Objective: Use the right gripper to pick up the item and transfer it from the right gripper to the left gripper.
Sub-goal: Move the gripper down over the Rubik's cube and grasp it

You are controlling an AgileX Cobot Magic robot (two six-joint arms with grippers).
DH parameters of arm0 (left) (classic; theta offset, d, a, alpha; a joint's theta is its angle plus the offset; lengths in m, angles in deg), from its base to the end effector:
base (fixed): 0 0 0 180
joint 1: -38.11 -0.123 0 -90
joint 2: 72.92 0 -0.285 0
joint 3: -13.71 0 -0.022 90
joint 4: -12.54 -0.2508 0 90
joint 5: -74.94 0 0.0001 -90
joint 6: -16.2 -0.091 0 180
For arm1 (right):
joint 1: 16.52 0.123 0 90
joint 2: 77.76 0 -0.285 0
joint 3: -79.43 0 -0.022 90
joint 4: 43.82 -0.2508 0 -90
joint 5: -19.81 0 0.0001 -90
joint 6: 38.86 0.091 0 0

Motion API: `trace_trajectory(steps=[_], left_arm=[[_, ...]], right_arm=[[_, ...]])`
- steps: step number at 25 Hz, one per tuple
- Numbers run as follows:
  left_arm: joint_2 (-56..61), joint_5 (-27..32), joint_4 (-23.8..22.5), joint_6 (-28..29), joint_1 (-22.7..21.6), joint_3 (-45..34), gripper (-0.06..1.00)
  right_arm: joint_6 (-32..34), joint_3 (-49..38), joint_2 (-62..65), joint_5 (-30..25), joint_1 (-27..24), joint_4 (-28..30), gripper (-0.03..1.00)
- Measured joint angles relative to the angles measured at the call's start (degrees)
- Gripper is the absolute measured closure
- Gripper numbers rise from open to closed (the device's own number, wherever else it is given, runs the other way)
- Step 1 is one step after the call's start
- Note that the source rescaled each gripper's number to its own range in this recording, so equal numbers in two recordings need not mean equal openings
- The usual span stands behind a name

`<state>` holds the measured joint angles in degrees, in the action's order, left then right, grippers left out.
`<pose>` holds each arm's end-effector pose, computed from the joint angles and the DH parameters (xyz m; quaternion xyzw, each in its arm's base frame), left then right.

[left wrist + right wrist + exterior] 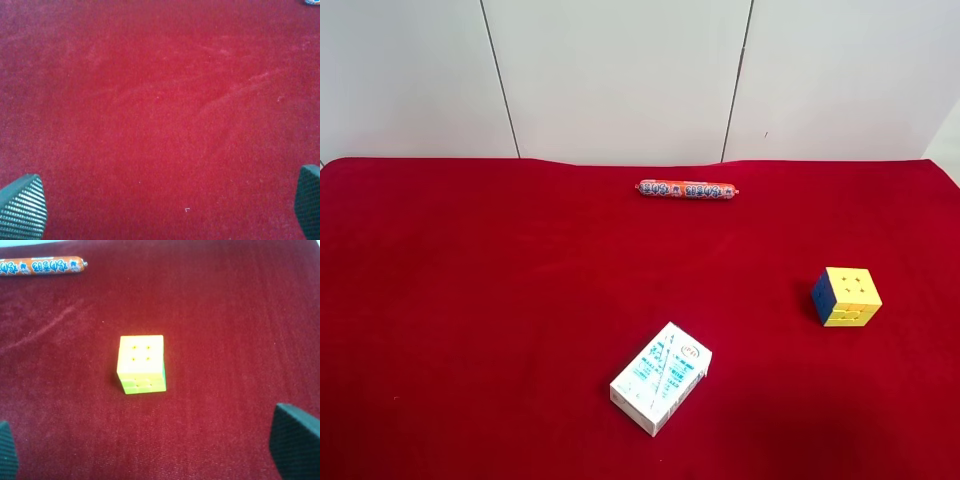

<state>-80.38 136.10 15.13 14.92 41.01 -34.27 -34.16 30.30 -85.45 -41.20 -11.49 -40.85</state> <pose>-0.0074 -0.0032 0.2796 0.0321 0.8500 -0.0300 0.5250 -0.0038 -0.0045 0.2743 -0.0015 0.8561 0.0180 0.5165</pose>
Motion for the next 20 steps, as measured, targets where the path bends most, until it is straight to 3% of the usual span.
trace_trajectory(steps=[20], left_arm=[[0.0, 0.0, 0.0, 0.0, 0.0, 0.0, -0.06]], right_arm=[[0.0, 0.0, 0.0, 0.0, 0.0, 0.0, -0.03]])
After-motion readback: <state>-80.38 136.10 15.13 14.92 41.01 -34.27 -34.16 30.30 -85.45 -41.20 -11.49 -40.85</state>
